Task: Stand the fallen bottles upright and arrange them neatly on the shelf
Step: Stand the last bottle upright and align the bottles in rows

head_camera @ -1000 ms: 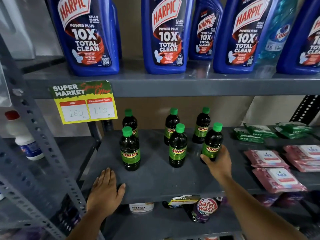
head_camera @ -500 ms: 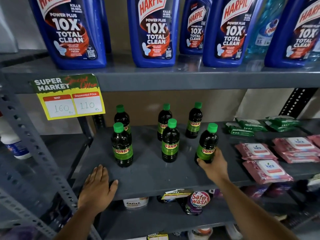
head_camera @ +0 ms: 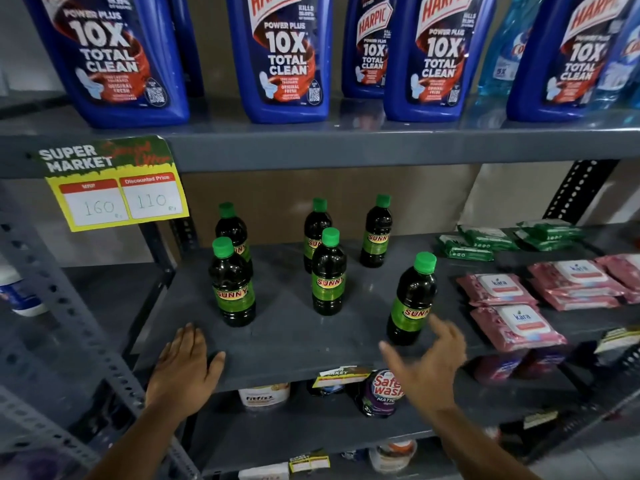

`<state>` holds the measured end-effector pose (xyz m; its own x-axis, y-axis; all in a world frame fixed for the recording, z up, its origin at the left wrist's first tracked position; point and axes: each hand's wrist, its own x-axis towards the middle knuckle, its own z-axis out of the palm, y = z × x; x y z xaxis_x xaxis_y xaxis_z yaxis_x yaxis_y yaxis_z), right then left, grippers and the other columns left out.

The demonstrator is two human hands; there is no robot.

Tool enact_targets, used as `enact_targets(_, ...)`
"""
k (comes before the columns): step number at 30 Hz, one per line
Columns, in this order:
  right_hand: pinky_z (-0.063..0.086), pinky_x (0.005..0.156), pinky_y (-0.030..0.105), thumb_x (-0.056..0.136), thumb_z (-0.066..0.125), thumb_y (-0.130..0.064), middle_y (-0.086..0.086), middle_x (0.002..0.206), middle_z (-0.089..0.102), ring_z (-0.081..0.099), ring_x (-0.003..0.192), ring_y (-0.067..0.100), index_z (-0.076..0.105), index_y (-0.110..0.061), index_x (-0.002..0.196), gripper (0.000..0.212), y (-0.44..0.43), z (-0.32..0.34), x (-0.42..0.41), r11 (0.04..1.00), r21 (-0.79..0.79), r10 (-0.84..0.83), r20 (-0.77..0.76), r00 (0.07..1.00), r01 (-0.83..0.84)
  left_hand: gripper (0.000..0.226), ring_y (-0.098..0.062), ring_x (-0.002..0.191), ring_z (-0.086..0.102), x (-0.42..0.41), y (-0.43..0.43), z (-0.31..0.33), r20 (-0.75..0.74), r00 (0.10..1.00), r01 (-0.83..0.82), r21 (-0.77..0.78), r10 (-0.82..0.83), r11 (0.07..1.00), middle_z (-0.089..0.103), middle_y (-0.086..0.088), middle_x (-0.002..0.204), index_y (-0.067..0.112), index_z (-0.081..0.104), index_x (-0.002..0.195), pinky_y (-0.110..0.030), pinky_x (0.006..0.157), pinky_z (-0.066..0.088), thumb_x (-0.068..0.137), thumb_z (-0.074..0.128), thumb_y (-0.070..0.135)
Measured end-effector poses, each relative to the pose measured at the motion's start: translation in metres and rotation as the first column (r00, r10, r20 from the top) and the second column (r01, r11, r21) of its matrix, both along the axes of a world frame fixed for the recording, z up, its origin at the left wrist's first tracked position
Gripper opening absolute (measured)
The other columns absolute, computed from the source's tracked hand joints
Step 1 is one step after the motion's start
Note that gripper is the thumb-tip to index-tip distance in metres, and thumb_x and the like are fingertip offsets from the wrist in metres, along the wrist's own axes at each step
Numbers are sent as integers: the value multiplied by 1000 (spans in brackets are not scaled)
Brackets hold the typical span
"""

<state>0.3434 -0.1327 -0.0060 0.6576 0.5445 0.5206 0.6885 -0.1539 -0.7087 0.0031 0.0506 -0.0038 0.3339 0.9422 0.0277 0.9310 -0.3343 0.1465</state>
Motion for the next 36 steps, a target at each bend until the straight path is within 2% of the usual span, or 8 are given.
enact_targets(5, 42, 101, 32, 74, 70, -56, 3, 131, 42, 41, 122, 11, 41, -22, 135, 75, 40, 5, -42, 921, -163, 364, 26, 931, -355, 74, -29, 147, 8, 0, -2, 2, 13, 1000, 6, -15, -5, 1000, 8, -16, 160, 3, 12, 148, -42, 121, 13, 95, 27, 52)
enact_targets(10, 14, 106, 25, 71, 83, -38, 8, 157, 25, 19, 145, 23, 13, -13, 152, 110, 122, 32, -39, 915, -190, 298, -279, 913, -357, 76, -28, 148, 6, 0, -1, 3, 6, 1000, 13, -31, -12, 999, 5, -15, 161, 4, 9, 149, -44, 121, 12, 94, 22, 55)
enact_targets(13, 32, 100, 27, 64, 89, -26, 6, 140, 51, 45, 132, 25, 34, -14, 141, 95, 154, 40, -29, 908, -190, 267, -427, 864, -375, 91, -29, 147, 7, -2, -3, 6, 22, 1000, 14, -33, -13, 999, 7, -15, 160, 3, 10, 148, -42, 121, 10, 83, 4, 66)
enact_targets(17, 45, 84, 29, 66, 87, -25, -3, 111, 63, 61, 107, 20, 48, -23, 118, 66, 156, 34, -27, 895, -206, 281, -427, 859, -395, 85, -28, 147, 7, -3, 1, 0, 22, 1000, 9, -23, -9, 1000, 8, -15, 160, 4, 10, 148, -43, 121, 10, 87, 10, 64)
enact_targets(25, 43, 61, 4, 61, 86, -31, -19, 95, 64, 59, 82, -14, 50, -31, 113, 63, 100, 22, -47, 880, -156, 365, -383, 849, -449, 97, -27, 148, 7, -2, 3, -4, -12, 1000, 0, -4, 0, 1000, 8, -16, 160, 2, 10, 148, -40, 122, 9, 75, -6, 65)
enact_targets(31, 48, 76, 12, 60, 86, -33, -19, 102, 63, 62, 96, -3, 48, -29, 117, 68, 82, 31, -53, 865, -136, 406, -375, 834, -482, 79, -26, 148, 6, -3, 6, -9, -27, 1000, -1, -3, 1, 1000, 6, -15, 160, 3, 9, 148, -41, 122, 9, 91, 13, 57)
enact_targets(33, 43, 95, 24, 61, 85, -40, -5, 123, 56, 53, 116, 10, 43, -22, 130, 84, 73, 29, -62, 914, -72, 365, -281, 887, -399, 77, -26, 148, 5, -3, 5, -8, -22, 1000, 3, -10, -4, 1000, 5, -15, 161, 3, 8, 149, -41, 122, 8, 94, 19, 56)
enact_targets(36, 30, 103, 32, 68, 73, -56, 12, 125, 44, 39, 119, 21, 44, -13, 127, 79, 55, 20, -88, 952, 78, 280, 167, 945, -296, 77, -24, 148, 1, -5, 6, -8, -1, 1000, 13, -19, -13, 1000, 3, -12, 161, 5, 7, 149, -39, 122, 5, 94, 19, 57)
